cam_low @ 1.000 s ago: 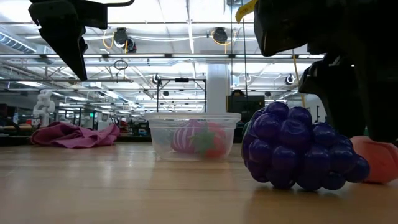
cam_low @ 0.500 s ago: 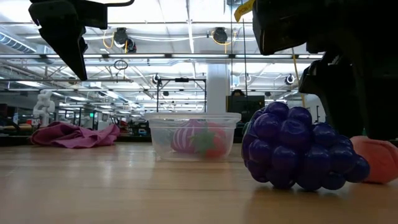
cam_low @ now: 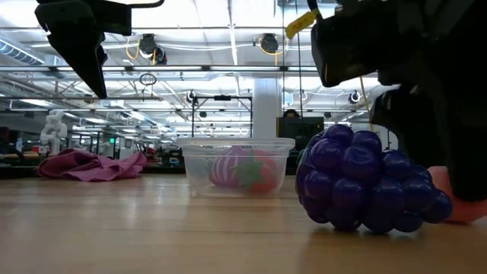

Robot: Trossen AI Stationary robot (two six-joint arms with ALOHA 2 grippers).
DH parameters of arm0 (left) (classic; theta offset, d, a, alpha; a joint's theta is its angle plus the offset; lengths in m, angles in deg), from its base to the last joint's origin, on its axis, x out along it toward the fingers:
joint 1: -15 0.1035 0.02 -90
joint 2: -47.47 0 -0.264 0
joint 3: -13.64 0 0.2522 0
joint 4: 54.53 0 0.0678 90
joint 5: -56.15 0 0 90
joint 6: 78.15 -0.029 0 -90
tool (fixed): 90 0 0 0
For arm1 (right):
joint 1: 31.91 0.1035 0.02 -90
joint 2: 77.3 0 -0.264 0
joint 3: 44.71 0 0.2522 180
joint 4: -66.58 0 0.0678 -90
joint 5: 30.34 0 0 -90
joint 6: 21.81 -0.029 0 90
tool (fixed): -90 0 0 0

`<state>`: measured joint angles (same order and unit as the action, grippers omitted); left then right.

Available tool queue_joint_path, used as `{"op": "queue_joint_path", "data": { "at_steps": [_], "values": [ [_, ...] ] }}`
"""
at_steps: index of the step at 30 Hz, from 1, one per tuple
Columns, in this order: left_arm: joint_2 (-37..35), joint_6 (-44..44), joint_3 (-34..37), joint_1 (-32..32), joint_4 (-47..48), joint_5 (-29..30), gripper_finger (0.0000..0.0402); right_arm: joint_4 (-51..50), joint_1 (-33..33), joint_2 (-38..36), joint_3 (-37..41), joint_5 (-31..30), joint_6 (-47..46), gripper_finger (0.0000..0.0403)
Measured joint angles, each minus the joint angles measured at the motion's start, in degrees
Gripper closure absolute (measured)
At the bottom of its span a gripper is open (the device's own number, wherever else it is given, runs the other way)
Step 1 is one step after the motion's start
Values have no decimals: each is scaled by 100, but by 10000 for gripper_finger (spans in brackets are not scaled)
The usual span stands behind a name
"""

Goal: Pick and placing Produce into tupperware
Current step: Put the peach into the transparent bin

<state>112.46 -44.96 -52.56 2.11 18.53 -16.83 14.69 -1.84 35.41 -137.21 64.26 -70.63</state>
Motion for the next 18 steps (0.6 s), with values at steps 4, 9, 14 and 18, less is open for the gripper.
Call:
{"op": "queue_joint_path", "data": {
  "at_steps": [4,9,14,18],
  "values": [
    [2,0,0,0,-1,-1,128,3,-43,28,0,-4,0,181],
    [2,0,-1,0,0,-1,128,-53,-78,54,0,-8,0,181],
    [2,-11,0,0,1,-1,128,-180,-82,54,0,-8,-2,191],
    [2,-33,2,0,0,-1,128,-177,-82,54,0,-6,0,213]
  ]
}}
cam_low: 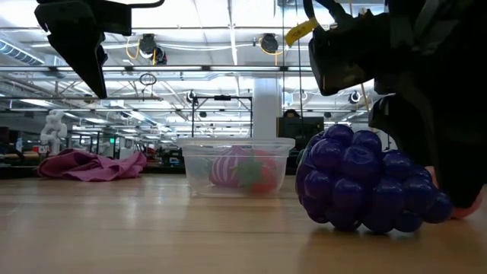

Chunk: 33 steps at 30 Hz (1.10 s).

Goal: Pick and placing Produce into tupperware
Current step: Put the peach into the transparent bin

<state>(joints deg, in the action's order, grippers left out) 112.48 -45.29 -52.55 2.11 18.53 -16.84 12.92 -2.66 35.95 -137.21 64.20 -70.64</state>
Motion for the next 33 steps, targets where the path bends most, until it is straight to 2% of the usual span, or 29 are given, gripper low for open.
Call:
{"op": "queue_joint_path", "data": {
  "at_steps": [12,24,33],
  "values": [
    [0,-2,-2,0,-1,0,128,-69,-30,0,0,27,0,271],
    [0,-14,-1,0,-1,0,128,-181,-341,-39,0,481,16,274],
    [0,-15,-2,0,1,0,128,-136,-378,-258,0,474,195,275]
  ]
}}
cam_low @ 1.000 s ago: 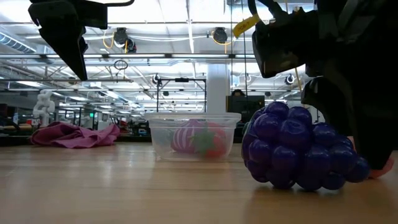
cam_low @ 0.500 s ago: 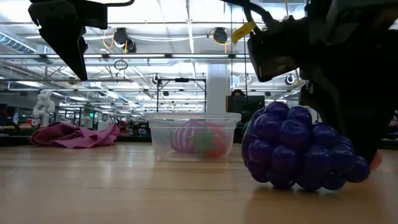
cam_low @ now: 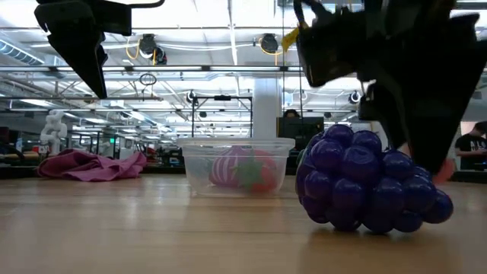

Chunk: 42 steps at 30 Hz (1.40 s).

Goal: Pick and placing Produce into tupperware
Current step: Put the peach into the transparent bin

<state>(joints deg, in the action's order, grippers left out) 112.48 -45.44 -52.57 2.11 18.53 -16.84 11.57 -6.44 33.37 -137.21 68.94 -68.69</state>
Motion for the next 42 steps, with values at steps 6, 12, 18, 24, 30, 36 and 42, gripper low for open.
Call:
{"op": "queue_joint_path", "data": {
  "at_steps": [6,12,18,24,30,36,42],
  "values": [
    [0,15,2,-2,-2,0,128,8,0,-428,0,-140,-24,275],
    [-1,13,0,0,0,-2,128,426,-158,-985,0,-526,313,275],
    [0,-50,1,-2,0,-4,128,1238,-600,-1477,0,-794,1225,275],
    [0,-89,0,0,0,-4,128,1418,-1181,-1459,-2,-753,1876,275],
    [0,-96,1,0,0,-4,128,1851,-1652,-1256,-1,-121,2253,275],
    [-2,-145,0,0,-1,-2,128,2123,-1896,-884,-2,472,2397,275],
    [0,-230,1,0,-3,0,128,2101,-2106,-642,-2,749,2445,275]
  ]
}}
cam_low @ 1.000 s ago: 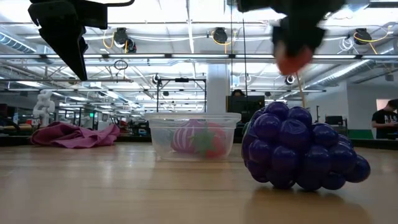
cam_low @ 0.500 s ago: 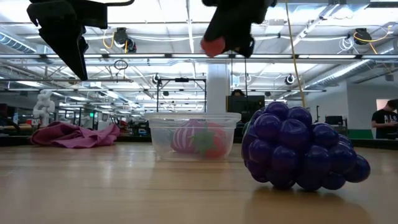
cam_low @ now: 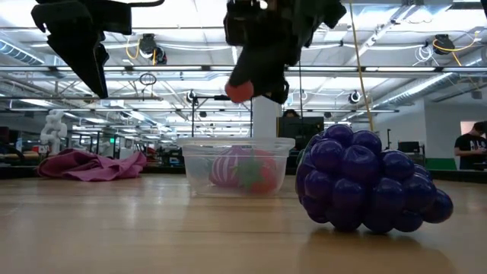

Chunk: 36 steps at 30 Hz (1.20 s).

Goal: Pick and placing Produce into tupperware
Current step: Put the peach into the transparent bin

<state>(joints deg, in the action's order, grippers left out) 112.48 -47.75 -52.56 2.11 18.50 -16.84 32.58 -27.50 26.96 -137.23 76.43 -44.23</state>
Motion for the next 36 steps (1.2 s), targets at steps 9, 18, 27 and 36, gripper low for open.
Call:
{"op": "queue_joint_path", "data": {
  "at_steps": [9,18,27,36],
  "values": [
    [0,-17,2,0,-4,127,128,-609,-189,8,2,-54,-32,275],
    [0,-17,2,0,-19,144,128,-636,-111,213,-11,-50,-146,275],
    [0,-73,2,0,-107,153,128,-526,36,647,2,-23,-155,275],
    [0,-71,4,0,-118,152,128,-519,56,729,2,-19,-93,275]
  ]
}}
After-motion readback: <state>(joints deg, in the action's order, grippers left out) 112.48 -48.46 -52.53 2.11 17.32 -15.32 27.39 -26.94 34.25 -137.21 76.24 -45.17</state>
